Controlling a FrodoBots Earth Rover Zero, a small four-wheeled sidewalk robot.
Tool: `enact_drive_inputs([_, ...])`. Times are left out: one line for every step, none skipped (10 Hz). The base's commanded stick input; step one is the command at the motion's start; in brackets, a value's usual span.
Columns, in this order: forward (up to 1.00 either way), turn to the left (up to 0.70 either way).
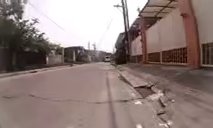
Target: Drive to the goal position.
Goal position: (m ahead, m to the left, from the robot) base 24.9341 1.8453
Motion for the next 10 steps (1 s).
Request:
enact_drive_inputs([1.0, 0.0])
enact_drive_inputs([1.0, 0.0])
enact_drive_inputs([1.0, 0.0])
enact_drive_inputs([1.0, 0.0])
enact_drive_inputs([1.0, 0.0])
enact_drive_inputs([1.0, 0.0])
enact_drive_inputs([1.0, 0.0])
enact_drive_inputs([1.0, 0.0])
enact_drive_inputs([1.0, 0.0])
enact_drive_inputs([1.0, 0.0])
